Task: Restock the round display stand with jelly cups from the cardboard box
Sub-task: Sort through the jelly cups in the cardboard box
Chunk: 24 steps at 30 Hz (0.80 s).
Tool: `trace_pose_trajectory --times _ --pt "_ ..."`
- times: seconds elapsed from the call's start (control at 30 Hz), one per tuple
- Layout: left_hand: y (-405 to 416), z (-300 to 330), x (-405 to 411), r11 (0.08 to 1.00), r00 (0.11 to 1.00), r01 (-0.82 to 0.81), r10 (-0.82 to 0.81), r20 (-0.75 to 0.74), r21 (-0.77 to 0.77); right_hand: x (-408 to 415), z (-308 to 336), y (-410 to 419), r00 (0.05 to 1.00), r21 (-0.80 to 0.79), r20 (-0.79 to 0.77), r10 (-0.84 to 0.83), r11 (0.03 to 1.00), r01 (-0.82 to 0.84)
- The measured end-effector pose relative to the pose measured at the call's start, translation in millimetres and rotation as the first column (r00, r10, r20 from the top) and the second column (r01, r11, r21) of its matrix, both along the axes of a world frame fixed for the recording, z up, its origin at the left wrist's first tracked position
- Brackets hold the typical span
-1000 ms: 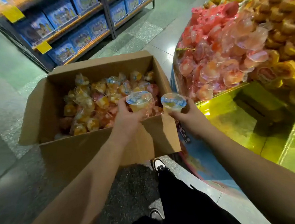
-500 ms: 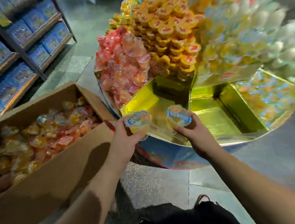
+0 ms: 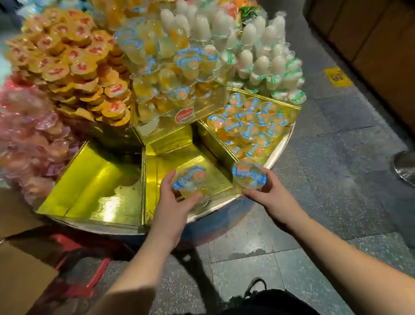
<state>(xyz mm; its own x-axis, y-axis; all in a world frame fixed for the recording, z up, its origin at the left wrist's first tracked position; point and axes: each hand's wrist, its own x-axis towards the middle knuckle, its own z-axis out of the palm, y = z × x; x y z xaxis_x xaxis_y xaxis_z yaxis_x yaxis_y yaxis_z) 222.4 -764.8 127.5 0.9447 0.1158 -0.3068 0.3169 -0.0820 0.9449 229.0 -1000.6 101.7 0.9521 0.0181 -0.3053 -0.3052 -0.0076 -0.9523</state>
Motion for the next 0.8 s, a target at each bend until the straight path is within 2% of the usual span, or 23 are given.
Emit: trace_pose_trajectory --times 0.17,0.33,0.57,0.8 --pt "-68.0 -15.2 42.0 0.997 0.998 0.069 -0.069 -0.005 0.045 17.4 -12.0 -73.4 0.997 -0.053 -0.035 -0.063 0.997 0.061" --pt "-109.9 -27.9 88.9 0.973 0.992 0.123 -0.119 -0.036 0.197 47.1 -30.0 -122.7 0.996 -0.167 -0.058 -0.065 0.984 0.055" --pt "-124.7 -65.1 161.0 0.872 0.97 0.242 -0.233 -0.075 0.426 97.0 -57.1 -135.3 0.995 -0.28 -0.083 -0.052 0.96 0.027" --pt "-129.0 -100.5 229.3 0.762 0.903 0.414 -0.413 -0.117 0.498 144.8 -82.5 -125.6 0.989 -0.36 -0.144 0.02 0.93 -0.071"
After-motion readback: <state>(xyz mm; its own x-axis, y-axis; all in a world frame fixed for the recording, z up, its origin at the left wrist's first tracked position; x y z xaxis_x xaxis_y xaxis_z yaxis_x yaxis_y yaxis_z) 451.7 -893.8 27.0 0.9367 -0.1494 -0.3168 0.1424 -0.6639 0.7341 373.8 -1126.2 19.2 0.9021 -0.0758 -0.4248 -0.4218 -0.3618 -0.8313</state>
